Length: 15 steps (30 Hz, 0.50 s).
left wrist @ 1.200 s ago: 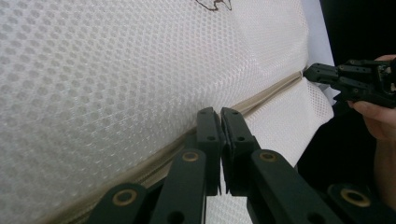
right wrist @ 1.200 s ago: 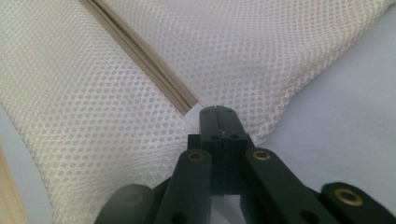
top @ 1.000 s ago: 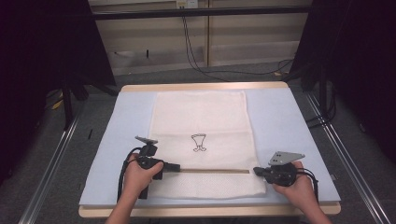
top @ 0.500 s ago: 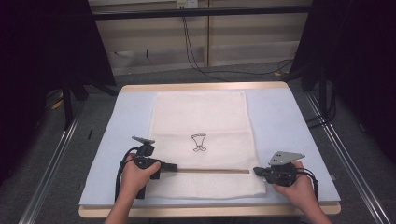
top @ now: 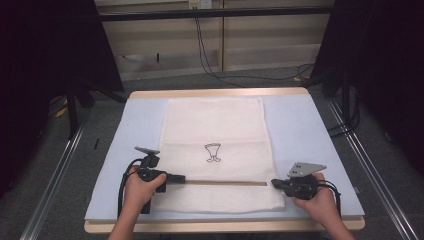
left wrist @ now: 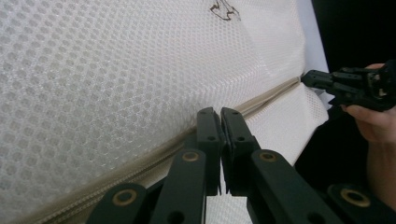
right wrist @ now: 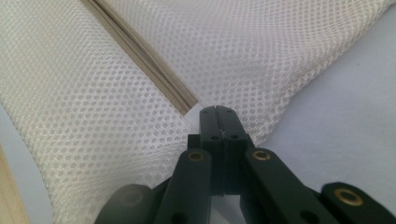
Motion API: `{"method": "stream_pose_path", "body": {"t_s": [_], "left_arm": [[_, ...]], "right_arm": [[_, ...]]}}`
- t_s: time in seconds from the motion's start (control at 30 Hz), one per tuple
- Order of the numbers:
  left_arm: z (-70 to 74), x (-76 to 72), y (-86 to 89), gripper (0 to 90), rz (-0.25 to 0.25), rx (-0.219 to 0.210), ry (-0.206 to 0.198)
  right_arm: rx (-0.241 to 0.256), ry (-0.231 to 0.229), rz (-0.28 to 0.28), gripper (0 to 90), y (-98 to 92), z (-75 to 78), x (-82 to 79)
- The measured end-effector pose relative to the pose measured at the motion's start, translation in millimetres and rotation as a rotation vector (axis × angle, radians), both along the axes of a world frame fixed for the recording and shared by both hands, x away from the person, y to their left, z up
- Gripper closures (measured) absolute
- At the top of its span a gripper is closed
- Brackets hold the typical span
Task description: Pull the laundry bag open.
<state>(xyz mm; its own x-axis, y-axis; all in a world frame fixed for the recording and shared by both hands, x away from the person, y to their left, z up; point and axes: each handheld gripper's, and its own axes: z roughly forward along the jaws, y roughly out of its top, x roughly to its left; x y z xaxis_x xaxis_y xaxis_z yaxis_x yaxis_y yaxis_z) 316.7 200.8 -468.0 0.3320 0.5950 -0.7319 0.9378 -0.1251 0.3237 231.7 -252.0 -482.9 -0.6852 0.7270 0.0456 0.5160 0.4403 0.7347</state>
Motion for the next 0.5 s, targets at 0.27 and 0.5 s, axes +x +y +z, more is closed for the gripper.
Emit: {"method": "stream_pose_path", "body": {"t_s": [0.27, 0.5], "left_arm": [[-0.9, -0.8, 5.1, 87.3, 0.024, -0.006, 0.005], [-0.3, -3.0, 14.5, 87.2, 0.046, -0.014, 0.0]], "right_arm": [[0.0, 0.0, 0.002, 90.0, 0.0, 0.1, 0.3], [-0.002, -0.003, 0.003, 90.0, 0.4, 0.1, 0.1]]}}
